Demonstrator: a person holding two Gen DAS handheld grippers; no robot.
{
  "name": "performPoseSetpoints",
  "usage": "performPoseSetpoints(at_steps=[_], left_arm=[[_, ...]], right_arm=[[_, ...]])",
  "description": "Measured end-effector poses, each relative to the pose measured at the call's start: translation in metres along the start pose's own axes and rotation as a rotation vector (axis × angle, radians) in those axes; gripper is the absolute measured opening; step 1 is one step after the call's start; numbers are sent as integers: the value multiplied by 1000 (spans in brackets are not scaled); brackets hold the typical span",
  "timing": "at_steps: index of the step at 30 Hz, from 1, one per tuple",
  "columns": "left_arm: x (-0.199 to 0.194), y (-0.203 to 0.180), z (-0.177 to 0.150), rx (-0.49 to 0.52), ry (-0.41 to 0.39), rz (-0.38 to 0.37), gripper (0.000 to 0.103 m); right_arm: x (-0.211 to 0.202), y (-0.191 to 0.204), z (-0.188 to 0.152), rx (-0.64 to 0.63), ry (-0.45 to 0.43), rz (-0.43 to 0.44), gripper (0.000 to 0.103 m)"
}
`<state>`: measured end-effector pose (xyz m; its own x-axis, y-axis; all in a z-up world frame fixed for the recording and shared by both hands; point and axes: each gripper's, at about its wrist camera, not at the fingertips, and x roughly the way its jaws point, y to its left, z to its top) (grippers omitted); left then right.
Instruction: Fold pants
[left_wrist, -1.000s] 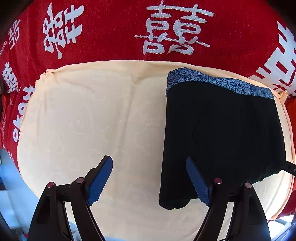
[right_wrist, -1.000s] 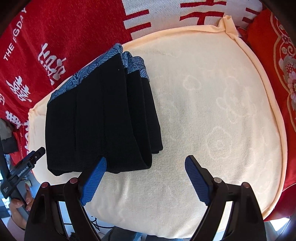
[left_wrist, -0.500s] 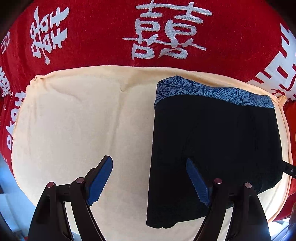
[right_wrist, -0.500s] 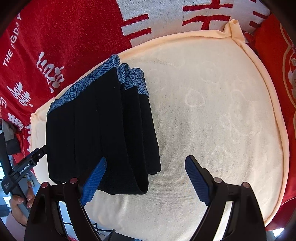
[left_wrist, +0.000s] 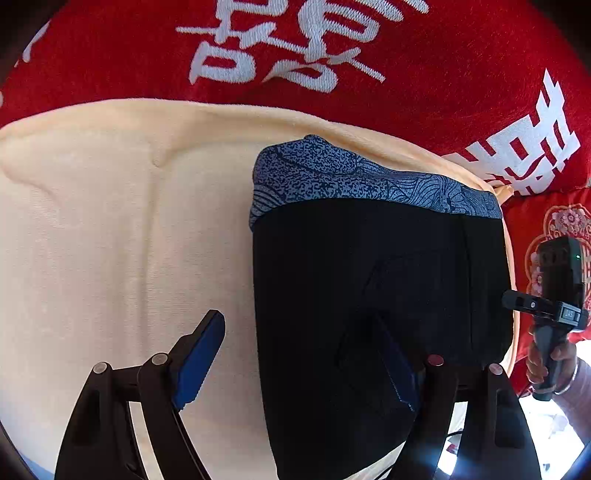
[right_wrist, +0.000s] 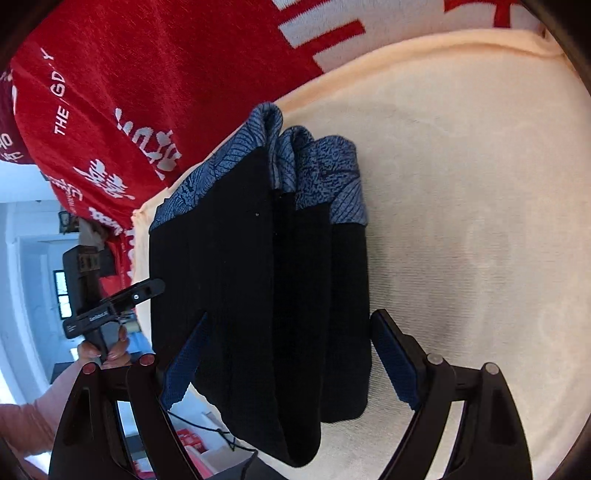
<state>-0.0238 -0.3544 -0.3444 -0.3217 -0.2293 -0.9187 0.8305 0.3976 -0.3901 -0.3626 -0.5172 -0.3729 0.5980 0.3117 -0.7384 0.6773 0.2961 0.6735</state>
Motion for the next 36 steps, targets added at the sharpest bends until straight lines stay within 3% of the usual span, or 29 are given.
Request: performPoseSetpoints(at_steps=[4, 7, 9, 11, 14, 18, 24, 30, 33, 34, 35, 36], left_arm=[[17, -6, 7, 28, 15, -48, 95], [27, -12, 11, 17, 10, -83, 95], [32, -13, 11, -14, -2, -93, 94], [30, -15, 8, -28, -27, -121, 79], [17, -25, 2, -5, -60, -106, 66], [-3, -34, -2, 25, -80, -107, 56], [-38, -35, -27, 67, -85, -90, 56], [-59, 0, -74, 40, -74, -43, 57], [-43, 22, -92, 24, -45, 85, 64], [-36, 28, -94, 18, -34, 131, 70], [-32, 34, -98, 5, -45, 158, 83], [-34, 40, -100, -19, -73, 172, 85]], right_arm=[[11, -8, 8, 20, -11, 99, 90], [10, -18, 11, 127, -21, 142, 90], [9, -18, 11, 165, -14, 124, 82], [8, -14, 11, 156, -3, 104, 69], [4, -3, 8, 155, -11, 112, 56], [-5, 11, 2, 168, -25, 143, 52], [-5, 43, -26, 162, -1, 183, 51], [23, 63, -68, 180, 11, 201, 51], [50, 63, -78, 195, 32, 78, 54], [50, 65, -80, 181, 15, 53, 57], [47, 66, -81, 181, -1, 36, 63], [45, 66, -83, 189, -3, 9, 67]])
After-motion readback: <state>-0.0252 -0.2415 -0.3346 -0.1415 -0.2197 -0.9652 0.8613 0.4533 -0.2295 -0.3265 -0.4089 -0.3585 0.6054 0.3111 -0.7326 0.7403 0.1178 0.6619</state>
